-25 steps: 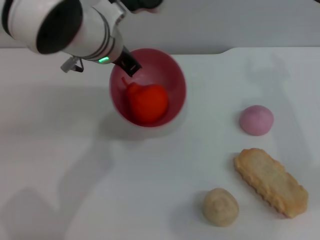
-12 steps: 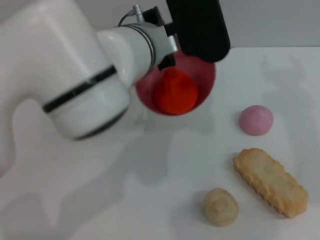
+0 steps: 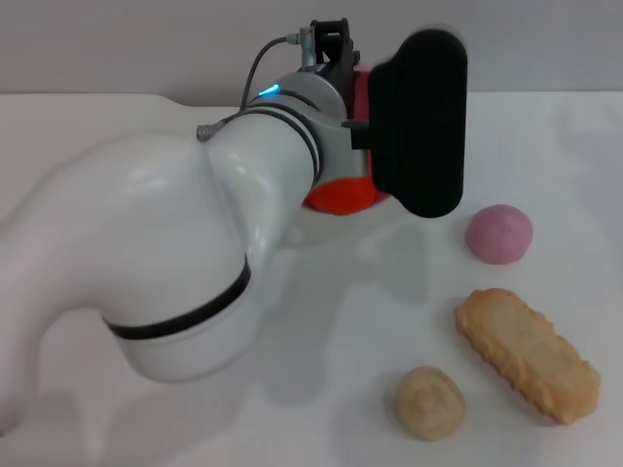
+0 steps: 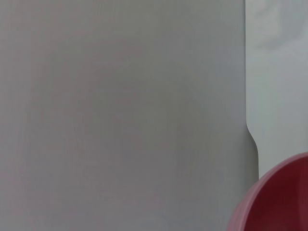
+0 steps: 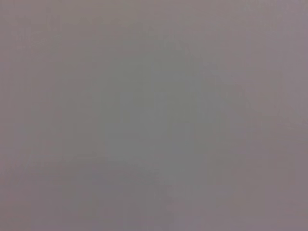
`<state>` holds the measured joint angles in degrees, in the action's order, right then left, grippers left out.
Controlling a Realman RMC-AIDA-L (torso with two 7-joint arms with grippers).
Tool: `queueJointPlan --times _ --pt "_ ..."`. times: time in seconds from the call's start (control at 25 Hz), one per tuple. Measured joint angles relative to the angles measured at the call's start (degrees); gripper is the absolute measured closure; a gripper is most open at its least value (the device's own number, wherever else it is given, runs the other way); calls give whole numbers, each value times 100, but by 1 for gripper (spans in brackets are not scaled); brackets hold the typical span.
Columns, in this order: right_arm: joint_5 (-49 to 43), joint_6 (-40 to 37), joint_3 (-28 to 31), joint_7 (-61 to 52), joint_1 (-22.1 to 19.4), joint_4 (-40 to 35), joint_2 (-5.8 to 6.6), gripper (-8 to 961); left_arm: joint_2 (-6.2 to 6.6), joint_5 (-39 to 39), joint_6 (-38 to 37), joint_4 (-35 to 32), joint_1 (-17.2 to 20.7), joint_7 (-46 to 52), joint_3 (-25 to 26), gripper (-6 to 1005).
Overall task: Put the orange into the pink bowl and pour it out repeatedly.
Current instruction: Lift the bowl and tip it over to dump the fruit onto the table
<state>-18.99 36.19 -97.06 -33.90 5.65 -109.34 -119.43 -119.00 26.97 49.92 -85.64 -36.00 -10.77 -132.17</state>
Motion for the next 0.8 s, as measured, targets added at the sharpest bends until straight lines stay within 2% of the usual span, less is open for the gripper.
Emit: queueJointPlan --times 0.12,0.2,0.32,0.52,0.6,0.8 --pt "211 -786 269 321 -293 123 7 265 0 40 -26 22 12 2 -25 955" --pt "490 -1653 373 712 -529 346 6 265 0 50 -44 36 18 3 -62 955" --pt "829 -2416 536 877 -679 707 27 265 -1 86 -51 43 6 -13 -173 954" --pt "907 -2613 607 867 -697 1081 41 265 0 367 -54 107 -7 -59 -383 954" --pt "908 -2620 586 856 -708 1119 40 265 2 807 -66 205 16 -64 -616 954" --pt "911 -2630 580 840 -754 1134 38 265 0 1119 -310 286 92 -35 -837 954"
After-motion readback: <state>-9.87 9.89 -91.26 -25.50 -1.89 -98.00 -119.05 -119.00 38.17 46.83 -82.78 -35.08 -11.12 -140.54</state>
